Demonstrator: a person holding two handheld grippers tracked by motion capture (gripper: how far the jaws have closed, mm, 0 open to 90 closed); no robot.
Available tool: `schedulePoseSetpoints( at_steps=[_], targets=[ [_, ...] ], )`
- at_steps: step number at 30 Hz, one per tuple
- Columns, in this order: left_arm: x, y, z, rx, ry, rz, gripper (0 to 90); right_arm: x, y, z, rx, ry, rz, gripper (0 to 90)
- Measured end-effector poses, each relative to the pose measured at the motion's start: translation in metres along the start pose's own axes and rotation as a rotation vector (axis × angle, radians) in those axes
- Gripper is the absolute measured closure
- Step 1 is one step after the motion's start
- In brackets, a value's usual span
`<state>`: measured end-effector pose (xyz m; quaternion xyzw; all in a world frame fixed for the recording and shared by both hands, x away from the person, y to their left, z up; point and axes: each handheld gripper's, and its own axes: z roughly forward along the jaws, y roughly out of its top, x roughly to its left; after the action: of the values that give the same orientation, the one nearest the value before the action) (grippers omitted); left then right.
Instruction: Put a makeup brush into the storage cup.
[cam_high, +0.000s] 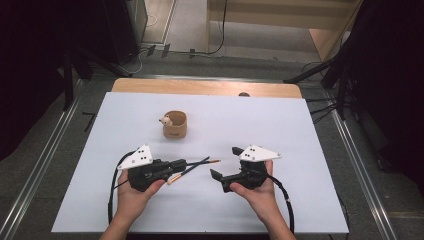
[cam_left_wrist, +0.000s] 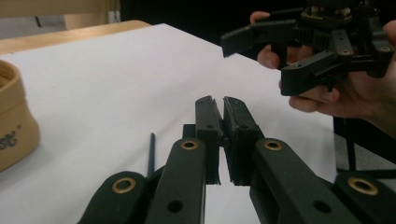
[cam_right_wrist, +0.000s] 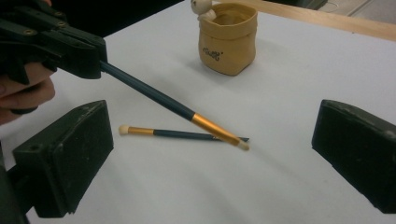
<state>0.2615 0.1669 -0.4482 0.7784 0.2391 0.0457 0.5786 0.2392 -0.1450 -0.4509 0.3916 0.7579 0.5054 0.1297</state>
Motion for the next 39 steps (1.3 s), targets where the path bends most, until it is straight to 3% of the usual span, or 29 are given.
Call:
schedulePoseSetpoints(
  at_steps=[6, 10, 20, 31, 36, 39],
  targets=[
    [-0.002, 0.000, -0.004, -0.046, 0.054, 0.006, 86.1, 0.001, -0.004, 0.003, -0.049, 0.011, 0.086, 0.0],
    [-0.003, -0.001, -0.004, -0.056, 0.067, 0.011, 86.1, 0.002, -0.008, 0.006, -0.082, 0.020, 0.175, 0.0],
    [-0.008, -0.002, -0.002, -0.102, 0.100, 0.023, 86.1, 0.011, -0.015, 0.011, -0.140, -0.029, 0.285, 0.0],
    [-0.018, -0.005, 0.005, -0.139, 0.101, 0.036, 86.0, 0.016, -0.024, 0.022, -0.166, 0.060, 0.436, 0.5],
    [-0.021, -0.007, 0.008, -0.149, 0.104, 0.040, 86.0, 0.017, -0.026, 0.022, -0.201, 0.099, 0.527, 6.0],
    [-0.023, -0.008, 0.009, -0.154, 0.101, 0.039, 86.0, 0.017, -0.027, 0.022, -0.218, 0.117, 0.553, 6.5]
  ],
)
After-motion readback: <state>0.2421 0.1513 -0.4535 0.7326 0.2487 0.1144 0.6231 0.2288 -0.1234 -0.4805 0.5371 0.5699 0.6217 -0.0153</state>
